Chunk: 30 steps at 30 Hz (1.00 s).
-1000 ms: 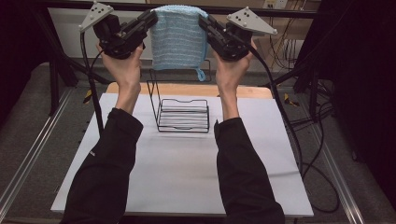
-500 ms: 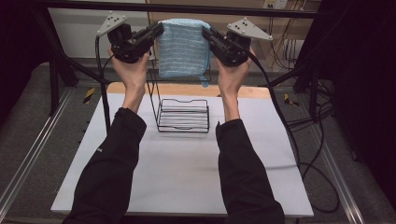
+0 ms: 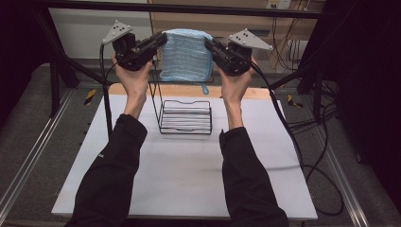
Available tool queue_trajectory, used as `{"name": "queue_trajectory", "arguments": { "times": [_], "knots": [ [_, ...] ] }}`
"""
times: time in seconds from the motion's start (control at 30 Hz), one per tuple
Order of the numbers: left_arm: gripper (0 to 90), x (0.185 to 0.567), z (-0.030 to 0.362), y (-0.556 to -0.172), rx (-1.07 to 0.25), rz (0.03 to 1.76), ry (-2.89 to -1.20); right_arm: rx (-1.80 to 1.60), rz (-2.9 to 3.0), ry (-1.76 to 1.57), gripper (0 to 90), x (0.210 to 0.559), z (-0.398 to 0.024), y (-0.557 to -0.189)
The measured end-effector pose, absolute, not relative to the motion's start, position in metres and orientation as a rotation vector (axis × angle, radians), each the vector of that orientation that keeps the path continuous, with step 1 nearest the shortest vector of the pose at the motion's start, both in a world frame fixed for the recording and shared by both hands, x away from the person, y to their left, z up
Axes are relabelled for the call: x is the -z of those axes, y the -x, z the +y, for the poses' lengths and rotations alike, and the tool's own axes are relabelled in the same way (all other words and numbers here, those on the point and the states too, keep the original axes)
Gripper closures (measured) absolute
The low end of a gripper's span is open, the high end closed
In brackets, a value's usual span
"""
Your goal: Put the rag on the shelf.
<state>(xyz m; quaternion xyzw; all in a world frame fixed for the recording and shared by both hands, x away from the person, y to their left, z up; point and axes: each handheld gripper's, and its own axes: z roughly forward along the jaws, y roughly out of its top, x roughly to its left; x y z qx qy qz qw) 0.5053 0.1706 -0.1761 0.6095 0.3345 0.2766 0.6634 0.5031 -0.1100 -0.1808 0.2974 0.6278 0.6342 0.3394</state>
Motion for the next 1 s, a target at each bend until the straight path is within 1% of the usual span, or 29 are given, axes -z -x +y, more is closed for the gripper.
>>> {"name": "queue_trajectory", "arguments": {
  "times": [0.43, 1.0],
  "knots": [
    [82.2, 0.205, 0.176, -0.507, -0.596, 0.784, -1.416, -1.642, 1.685, -0.820, 82.4, 0.211, -0.108, -0.505],
    [82.1, 0.225, 0.184, -0.498, -0.577, 0.764, -1.443, -1.636, 1.742, -0.799, 82.3, 0.226, -0.108, -0.497]
  ]
}}
